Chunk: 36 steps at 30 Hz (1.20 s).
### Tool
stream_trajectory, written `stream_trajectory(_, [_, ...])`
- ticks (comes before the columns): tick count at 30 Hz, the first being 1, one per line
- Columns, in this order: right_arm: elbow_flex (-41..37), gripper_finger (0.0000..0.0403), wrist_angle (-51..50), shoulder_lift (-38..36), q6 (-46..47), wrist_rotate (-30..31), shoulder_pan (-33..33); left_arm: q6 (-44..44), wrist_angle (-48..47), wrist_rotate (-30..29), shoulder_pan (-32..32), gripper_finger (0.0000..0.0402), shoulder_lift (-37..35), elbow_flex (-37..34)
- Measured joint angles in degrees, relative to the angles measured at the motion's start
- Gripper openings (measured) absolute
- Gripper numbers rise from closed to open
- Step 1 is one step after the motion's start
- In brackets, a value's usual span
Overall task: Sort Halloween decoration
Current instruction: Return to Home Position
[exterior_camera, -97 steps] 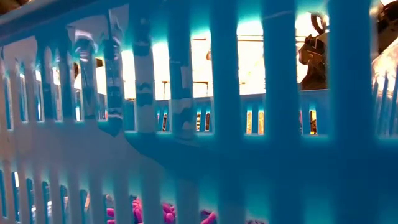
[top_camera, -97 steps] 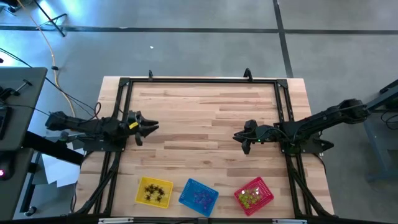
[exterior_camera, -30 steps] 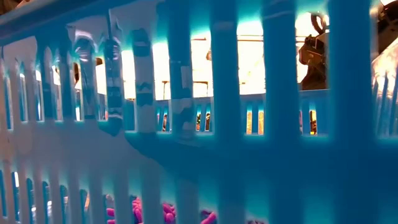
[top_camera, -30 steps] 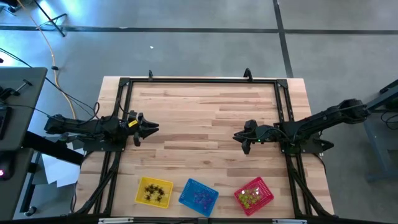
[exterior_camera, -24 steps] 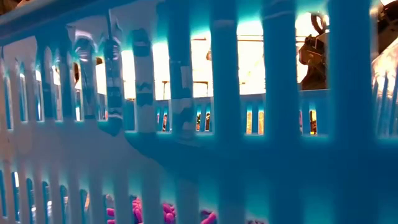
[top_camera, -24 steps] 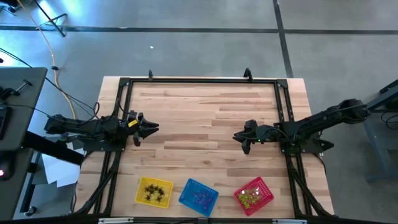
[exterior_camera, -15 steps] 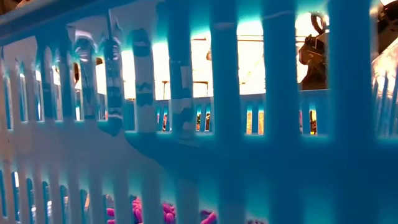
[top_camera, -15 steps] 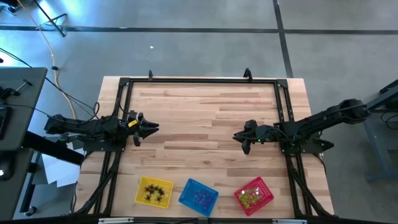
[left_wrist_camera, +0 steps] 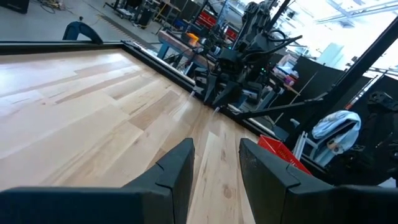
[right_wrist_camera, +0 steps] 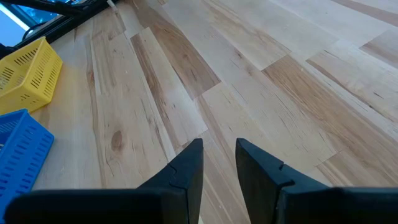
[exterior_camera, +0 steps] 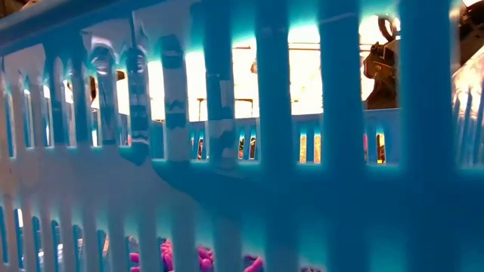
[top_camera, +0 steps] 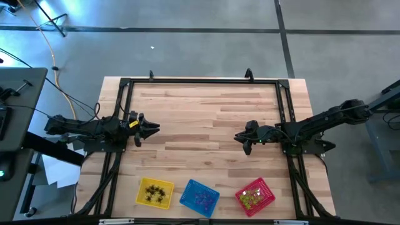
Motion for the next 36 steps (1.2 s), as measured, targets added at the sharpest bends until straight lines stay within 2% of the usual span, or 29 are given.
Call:
stream_trajectory(4, [0.00,0.0091,0.00,0.00,0.01,0.00,0.00,-0.28,0.07,-0.02,0.00,0.0115,0.26,0.00])
stream_trajectory(12, [0.00,0.0091,0.00,0.00,0.00,0.01,-0.01,-10.42,0.10,-0.34,-0.02,0.0115,1.98,-0.02])
stream_trajectory(36, [0.00,0.0091,0.00,0.00,0.00,-0.01,0.00,-10.57,-0.09,1.53,0.00,0.0115,3.43,-0.02])
